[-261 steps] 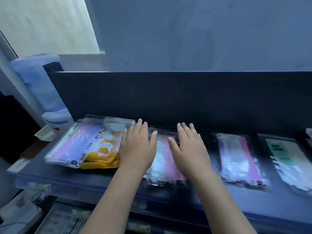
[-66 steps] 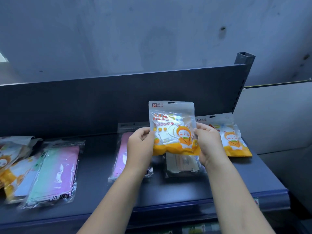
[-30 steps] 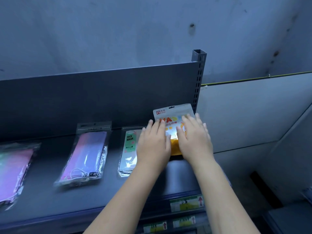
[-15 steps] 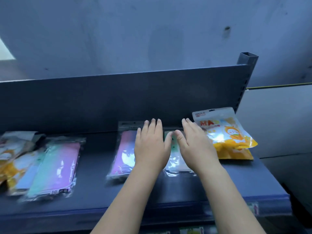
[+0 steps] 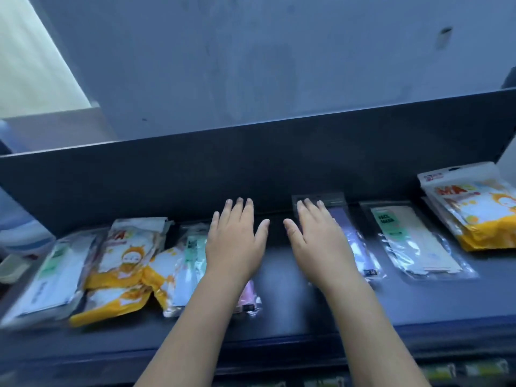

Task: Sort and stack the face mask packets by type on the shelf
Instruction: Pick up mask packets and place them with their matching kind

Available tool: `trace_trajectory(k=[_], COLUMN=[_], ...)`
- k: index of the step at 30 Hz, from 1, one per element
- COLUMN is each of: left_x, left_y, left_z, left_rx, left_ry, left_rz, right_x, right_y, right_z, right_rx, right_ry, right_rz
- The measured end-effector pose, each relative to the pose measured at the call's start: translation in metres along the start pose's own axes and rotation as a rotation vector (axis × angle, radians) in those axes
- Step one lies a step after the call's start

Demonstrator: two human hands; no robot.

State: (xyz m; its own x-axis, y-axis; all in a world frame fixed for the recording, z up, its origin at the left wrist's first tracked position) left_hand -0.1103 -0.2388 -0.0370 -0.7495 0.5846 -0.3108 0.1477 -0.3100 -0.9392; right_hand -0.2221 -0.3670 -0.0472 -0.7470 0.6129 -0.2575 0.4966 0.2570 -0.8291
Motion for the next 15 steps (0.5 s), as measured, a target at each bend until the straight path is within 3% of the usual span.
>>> trace_trajectory(k=[15], left_x=[0.037], left_y=[-0.032], left_z=[-0.155], left_rx=[0.059], left_ry=[-0.219], left_rz=[0.028], right_x=[0.019], right_y=[0.085], right_z=[-0.127], right_rx=[-0.016], right_ry=[-0.121], right_rz=[-0.160])
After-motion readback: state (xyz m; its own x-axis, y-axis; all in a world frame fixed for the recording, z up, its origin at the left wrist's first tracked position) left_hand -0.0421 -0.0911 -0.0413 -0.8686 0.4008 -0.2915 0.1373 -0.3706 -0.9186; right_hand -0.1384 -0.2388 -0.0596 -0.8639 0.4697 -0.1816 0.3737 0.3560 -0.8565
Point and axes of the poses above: each hand's wrist, its own x-axis away from the middle knuckle, its own y-axis out of the palm, z = x × y, the point moved 4 cm from there along -x, towards the middle knuckle, and after that the axes turned 6 degrees about z, right-handed, at the moved point
